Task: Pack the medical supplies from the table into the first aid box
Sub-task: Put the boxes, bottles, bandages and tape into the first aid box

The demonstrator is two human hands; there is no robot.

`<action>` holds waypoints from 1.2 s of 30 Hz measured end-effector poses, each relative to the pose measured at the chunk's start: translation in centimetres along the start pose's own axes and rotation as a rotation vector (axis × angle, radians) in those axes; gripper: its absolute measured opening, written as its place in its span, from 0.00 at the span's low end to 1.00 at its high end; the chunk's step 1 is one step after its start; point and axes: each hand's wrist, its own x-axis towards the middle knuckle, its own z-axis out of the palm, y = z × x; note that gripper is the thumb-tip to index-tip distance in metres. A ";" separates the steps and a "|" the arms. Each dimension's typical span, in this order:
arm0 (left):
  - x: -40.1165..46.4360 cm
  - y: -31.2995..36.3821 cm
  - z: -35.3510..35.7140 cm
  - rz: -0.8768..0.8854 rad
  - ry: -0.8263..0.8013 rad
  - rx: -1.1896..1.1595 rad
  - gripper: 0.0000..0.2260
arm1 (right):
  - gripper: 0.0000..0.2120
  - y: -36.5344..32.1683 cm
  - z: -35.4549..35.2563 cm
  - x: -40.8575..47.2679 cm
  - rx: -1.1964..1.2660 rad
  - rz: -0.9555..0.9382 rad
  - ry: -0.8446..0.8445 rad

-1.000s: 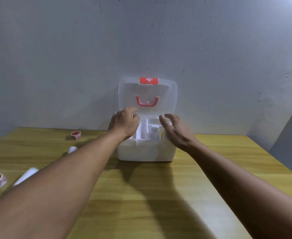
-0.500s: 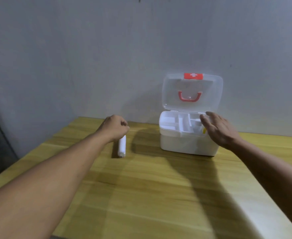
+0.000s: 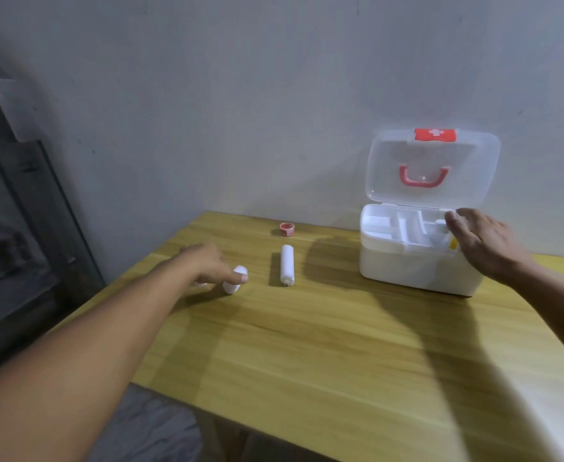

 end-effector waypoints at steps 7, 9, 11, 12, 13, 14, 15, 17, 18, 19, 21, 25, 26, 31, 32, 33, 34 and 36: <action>-0.4 0.5 1.9 0.037 0.200 0.019 0.12 | 0.48 -0.6 -0.3 -0.7 -0.010 -0.002 0.014; -0.4 1.0 2.4 0.026 0.236 0.010 0.11 | 0.47 -0.6 -0.3 -0.7 -0.006 0.009 0.013; -0.3 1.7 2.7 0.026 0.267 -0.005 0.10 | 0.46 -0.6 -0.3 -0.7 -0.001 0.011 0.008; -0.3 2.4 2.6 0.033 0.287 -0.018 0.09 | 0.46 -0.6 -0.3 -0.7 -0.002 0.011 0.009; -0.3 3.2 2.3 0.052 0.310 -0.037 0.09 | 0.46 -0.5 -0.3 -0.7 -0.004 0.007 0.011; -0.3 4.3 1.8 0.077 0.331 -0.064 0.08 | 0.45 -0.5 -0.3 -0.8 -0.005 0.005 0.012; -0.2 5.7 1.4 0.112 0.347 -0.103 0.08 | 0.43 -0.4 -0.3 -0.8 -0.004 0.004 0.011; -0.2 8.8 0.4 0.217 0.356 -0.159 0.07 | 0.39 -0.4 -0.2 -0.8 -0.002 0.001 0.005; -0.3 10.6 0.0 0.274 0.353 -0.172 0.06 | 0.38 -0.4 -0.2 -0.8 -0.004 -0.001 0.007; -0.3 12.5 -0.3 0.326 0.342 -0.188 0.04 | 0.36 -0.2 -0.1 -0.7 -0.007 -0.001 0.010; -0.3 16.3 -0.5 0.418 0.305 -0.242 0.05 | 0.33 -0.1 0.0 -0.7 -0.009 0.002 0.010; 0.8 22.5 0.4 0.536 0.249 -0.248 0.10 | 0.33 0.1 0.1 -0.6 -0.004 -0.008 0.008; 1.1 23.5 0.8 0.551 0.242 -0.228 0.10 | 0.33 0.1 0.1 -0.6 -0.005 -0.011 0.007; 1.8 25.8 2.1 0.611 0.141 -0.142 0.11 | 0.33 0.2 0.3 -0.6 -0.009 -0.015 0.014; 1.7 25.8 2.1 0.616 0.103 -0.131 0.11 | 0.33 0.2 0.3 -0.6 -0.010 -0.012 0.015; 1.6 25.7 2.0 0.620 0.070 -0.120 0.12 | 0.33 0.1 0.3 -0.6 -0.009 -0.010 0.017; 1.6 25.6 2.0 0.623 0.045 -0.113 0.12 | 0.32 0.1 0.3 -0.7 -0.009 -0.009 0.019; 1.4 25.3 1.7 0.626 -0.002 -0.125 0.12 | 0.32 -0.1 0.3 -0.8 -0.010 -0.008 0.020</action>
